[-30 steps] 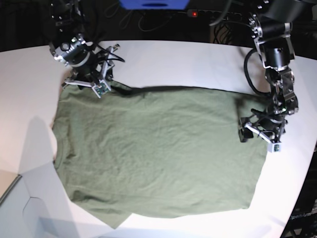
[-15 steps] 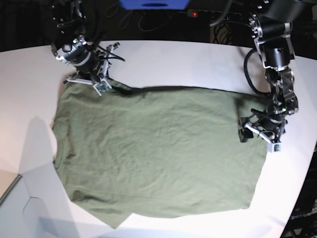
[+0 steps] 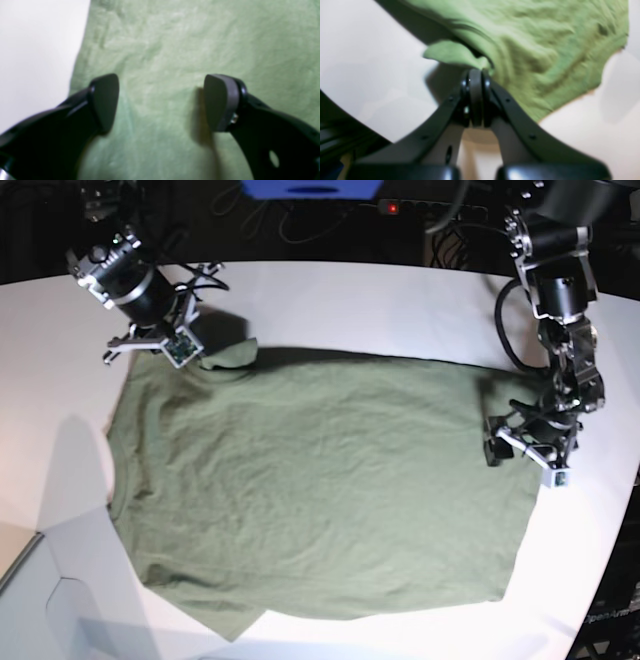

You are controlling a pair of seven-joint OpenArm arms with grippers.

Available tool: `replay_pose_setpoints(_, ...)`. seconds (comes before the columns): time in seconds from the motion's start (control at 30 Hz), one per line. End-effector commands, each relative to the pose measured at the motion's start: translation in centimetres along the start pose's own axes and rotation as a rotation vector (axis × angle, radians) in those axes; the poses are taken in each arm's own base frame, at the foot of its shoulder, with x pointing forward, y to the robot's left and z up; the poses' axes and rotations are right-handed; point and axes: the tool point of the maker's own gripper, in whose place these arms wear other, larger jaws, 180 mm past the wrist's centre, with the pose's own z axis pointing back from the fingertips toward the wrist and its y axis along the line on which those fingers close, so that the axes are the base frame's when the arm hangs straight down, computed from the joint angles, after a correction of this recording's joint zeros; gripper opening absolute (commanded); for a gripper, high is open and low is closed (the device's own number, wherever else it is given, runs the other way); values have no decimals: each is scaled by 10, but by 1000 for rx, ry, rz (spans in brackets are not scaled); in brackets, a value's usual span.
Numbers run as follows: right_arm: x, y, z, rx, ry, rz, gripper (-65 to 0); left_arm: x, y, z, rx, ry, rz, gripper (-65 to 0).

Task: Layout the t-shirt on the table in an organized manner, then fold the t-shirt properly
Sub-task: 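Grasp the shirt collar corner with the right gripper and pull it outward, then reposition both grippers onto the shirt edge near the collar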

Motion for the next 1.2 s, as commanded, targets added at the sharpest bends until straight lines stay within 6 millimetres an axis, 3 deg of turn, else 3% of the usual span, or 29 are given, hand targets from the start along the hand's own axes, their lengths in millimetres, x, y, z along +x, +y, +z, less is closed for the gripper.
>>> replay_pose_setpoints(0.0, 3, -7, 6, -17, -21, 9, -650, 14, 9, 3, 17, -20, -15, -137)
replay_pose_setpoints(0.2, -20, -26, 13, -27, 48, 87, -650, 14, 11, 3, 20, -21, -17, -137)
replay_pose_setpoints(0.77, -84, -25, 44, 68, 241, 235, -650, 22, 27, 10, 46, -29, -32, -137)
replay_pose_setpoints(0.9, -98, -32, 47, 73, 284, 249, -650, 22, 28, 10, 49, -30, -30, -137)
replay_pose_setpoints(1.03, -114, -51, 52, 18, 372, 269, -650, 30, 27, 12, 48, -52, -35, -137)
replay_pose_setpoints(1.17, -116, -59, 51, -27, 409, 307, -650, 71, 30, 30, 68, -161, -64, -137)
